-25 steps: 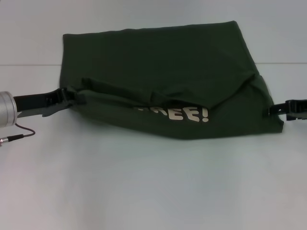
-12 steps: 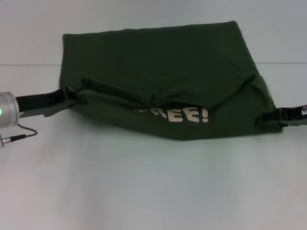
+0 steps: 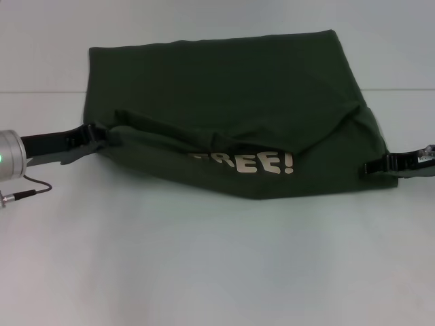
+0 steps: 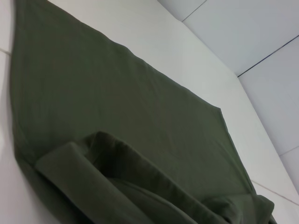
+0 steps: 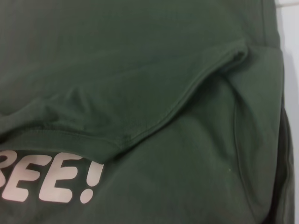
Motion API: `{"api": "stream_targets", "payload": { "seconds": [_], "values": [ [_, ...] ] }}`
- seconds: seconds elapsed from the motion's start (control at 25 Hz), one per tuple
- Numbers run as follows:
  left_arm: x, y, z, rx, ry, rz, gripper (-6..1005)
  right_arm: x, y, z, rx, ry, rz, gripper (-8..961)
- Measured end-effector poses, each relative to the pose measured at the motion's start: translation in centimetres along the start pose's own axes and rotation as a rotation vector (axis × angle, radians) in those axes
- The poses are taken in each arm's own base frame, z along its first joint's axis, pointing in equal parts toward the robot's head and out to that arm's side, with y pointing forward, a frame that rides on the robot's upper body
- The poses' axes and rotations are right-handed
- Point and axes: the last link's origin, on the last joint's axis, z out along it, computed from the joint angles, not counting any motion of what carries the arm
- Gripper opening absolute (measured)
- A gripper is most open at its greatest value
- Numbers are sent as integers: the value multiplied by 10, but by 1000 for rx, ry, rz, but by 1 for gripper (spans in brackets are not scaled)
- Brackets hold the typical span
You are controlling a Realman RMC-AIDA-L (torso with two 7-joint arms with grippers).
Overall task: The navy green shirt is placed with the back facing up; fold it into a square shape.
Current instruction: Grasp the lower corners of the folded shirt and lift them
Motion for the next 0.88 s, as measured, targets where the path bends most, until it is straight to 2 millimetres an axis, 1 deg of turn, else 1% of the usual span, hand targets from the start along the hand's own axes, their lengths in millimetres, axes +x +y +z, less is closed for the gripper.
{"api": "stream_targets", "payload": {
  "seconds": [0.16,0.4,0.6,0.68,0.8,0.88],
  "values": [
    [0,0,0,3,3,0,78,0,0,0,-1,1,-3,696],
    [1,0,0,5,5,-1,85,-1,-2,-2,5,-3,0,447],
    [1,-1,-1,6,6,-1,91,-1,-5,-4,5,-6,11,204],
    [1,-1,-2,2,3,1,94,-1,-6,-7,-1,-8,18,136],
    [1,0,-6,-7,-18,20,97,-1,-10,-17,-18,-13,21,35],
    [2,-1,-9,-6,-30,32,100,1,-13,-25,-26,-19,23,34]
  ]
}}
